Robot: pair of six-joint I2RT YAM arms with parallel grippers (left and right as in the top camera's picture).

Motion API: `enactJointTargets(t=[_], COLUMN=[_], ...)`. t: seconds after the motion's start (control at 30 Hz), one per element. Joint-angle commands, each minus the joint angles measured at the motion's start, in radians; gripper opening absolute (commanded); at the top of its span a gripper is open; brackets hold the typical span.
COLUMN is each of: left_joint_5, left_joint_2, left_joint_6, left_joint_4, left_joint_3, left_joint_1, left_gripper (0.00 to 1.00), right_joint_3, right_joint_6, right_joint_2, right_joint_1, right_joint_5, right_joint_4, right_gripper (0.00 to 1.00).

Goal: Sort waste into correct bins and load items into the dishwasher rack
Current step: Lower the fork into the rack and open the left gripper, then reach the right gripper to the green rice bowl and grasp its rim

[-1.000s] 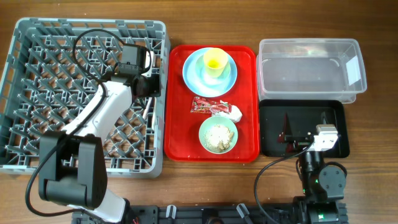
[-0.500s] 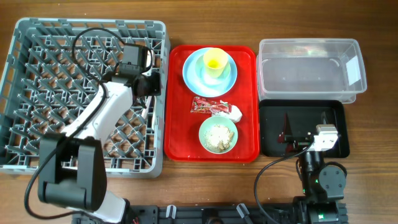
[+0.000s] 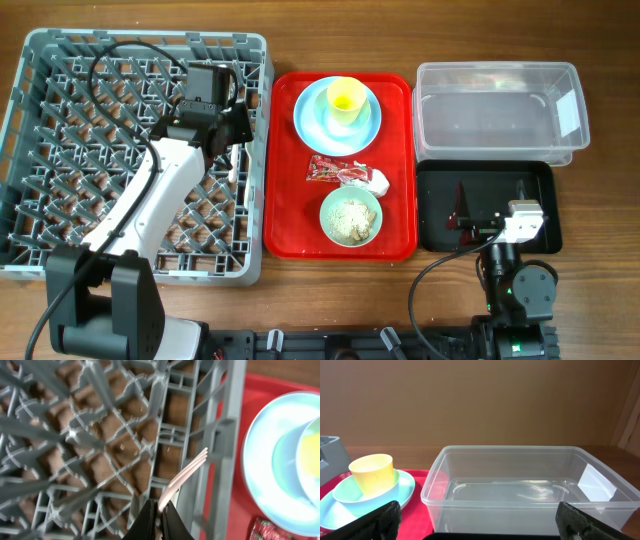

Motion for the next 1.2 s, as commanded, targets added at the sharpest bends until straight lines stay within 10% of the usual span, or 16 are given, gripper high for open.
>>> enactJointTargets(t=[0.0,0.37,0.5,0.8,0.9,1.0,1.17], left_joint_5=[-0.024,-0.024,-0.047,-0.091,-0.091,-0.083,-0.084], left_joint_2=[-0.016,-0.013,-0.013,-0.079,-0.176,-0.269,-0.310], left_joint_6=[-0.021,-0.021,-0.021,-0.105,-0.164,-0.180,-0.181], left_joint_4=[-0.060,-0.106,-0.101,-0.163,-0.269,-0.294,-0.316], left_joint_3=[0.016,0.011,0.011,0.084,0.167,0.182,0.182], left_joint_1=[0.002,0.002,0.002,0.005,0.066,0.189,0.296], left_gripper=[0.04,0.04,0.36,0.43,0.82,1.00,1.00], right_joint_3=[-0.001,-0.001,-0.001,-0.001,-0.001,-0.001,-0.001], right_joint_6=[-0.005,-0.005,-0.005,-0.005,-0.005,-0.005,-0.005], right_joint_2=[-0.002,-0.002,-0.002,-0.002,-0.002,-0.002,-0.002], right_joint_1=[-0.005,-0.005,-0.005,-0.005,-0.005,-0.005,-0.005], right_joint_5=[0.012,0.012,0.013,0.012,0.013,0.012,0.012], right_joint_4=[0.006,0.006,0.006,0.006,0.006,0.006,0.006], right_gripper=[1.00,1.00,1.00,1.00,1.00,1.00,1.00])
